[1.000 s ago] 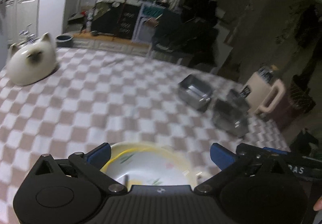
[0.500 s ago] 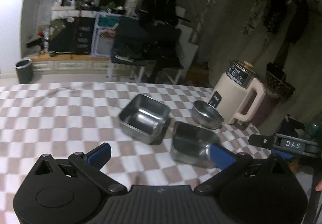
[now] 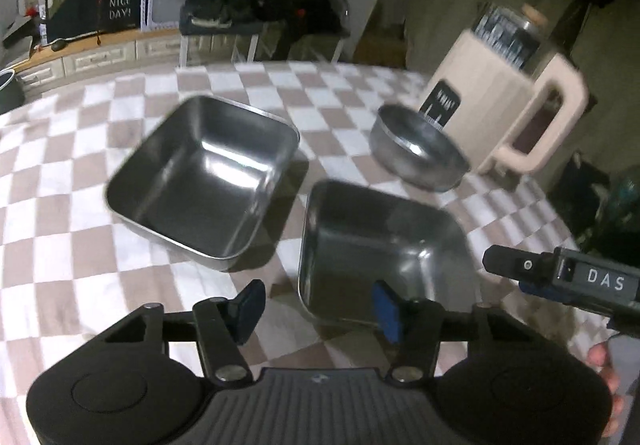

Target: Organize plates and bowls

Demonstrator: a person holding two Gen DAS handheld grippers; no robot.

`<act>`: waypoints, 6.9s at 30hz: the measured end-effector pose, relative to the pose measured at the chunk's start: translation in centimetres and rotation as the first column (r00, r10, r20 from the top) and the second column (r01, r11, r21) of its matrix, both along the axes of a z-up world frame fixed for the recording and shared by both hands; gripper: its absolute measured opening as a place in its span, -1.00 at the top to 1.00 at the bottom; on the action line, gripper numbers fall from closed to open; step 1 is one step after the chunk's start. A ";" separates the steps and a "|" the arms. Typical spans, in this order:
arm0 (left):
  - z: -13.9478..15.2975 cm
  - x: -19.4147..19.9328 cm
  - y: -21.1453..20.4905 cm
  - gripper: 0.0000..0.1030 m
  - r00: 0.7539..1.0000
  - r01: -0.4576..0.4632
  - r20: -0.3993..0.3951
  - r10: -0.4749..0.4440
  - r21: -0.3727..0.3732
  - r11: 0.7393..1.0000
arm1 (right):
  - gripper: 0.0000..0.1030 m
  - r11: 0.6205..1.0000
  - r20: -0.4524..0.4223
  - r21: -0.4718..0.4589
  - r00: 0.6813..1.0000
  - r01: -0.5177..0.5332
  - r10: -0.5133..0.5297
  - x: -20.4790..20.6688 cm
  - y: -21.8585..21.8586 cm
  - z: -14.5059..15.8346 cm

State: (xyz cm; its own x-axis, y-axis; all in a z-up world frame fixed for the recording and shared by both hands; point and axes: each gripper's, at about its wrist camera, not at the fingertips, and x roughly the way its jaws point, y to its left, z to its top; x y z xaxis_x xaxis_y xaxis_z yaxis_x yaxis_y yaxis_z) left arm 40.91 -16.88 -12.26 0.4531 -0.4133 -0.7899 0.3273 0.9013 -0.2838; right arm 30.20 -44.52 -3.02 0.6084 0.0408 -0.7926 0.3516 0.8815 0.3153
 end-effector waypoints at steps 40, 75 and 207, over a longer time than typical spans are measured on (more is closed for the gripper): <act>9.0 -9.0 4.6 0.68 0.988 -0.016 0.156 0.015 0.005 1.000 | 0.89 0.958 0.095 -0.098 0.956 -0.269 0.278 -2.9 6.3 6.3; 1.7 -15.8 2.4 0.58 0.981 0.178 -0.085 -0.173 0.059 0.982 | 0.84 0.805 -0.233 -0.275 0.849 -0.526 0.475 -9.4 9.1 4.2; -2.8 3.4 9.7 -0.41 0.887 -0.451 -0.272 0.374 -0.330 0.830 | -0.38 0.620 -0.331 -0.425 0.750 -0.660 0.573 23.1 18.6 1.0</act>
State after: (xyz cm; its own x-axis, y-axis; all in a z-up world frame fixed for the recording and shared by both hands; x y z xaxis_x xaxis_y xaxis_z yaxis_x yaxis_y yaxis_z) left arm 44.33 -7.18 -15.09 0.5070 -0.5014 -0.7011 -0.1452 0.7521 -0.6428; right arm 53.28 -25.89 -2.06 0.4600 -0.0519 -0.8864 -0.3301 0.9167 -0.2250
